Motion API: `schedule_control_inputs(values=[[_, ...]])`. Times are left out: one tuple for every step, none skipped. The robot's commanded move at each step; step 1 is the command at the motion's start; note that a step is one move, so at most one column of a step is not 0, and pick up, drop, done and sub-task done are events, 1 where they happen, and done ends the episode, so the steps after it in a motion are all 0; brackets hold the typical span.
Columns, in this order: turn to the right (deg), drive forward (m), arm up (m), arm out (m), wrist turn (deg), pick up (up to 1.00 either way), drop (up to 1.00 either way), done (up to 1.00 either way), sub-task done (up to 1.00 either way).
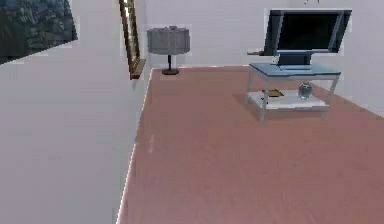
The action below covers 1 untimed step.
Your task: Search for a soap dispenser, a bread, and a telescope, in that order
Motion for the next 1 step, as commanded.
schedule_control_inputs(values=[[0.0,0.30,0.00,0.00,0.0,0.00,0.00,0.00,0.00]])
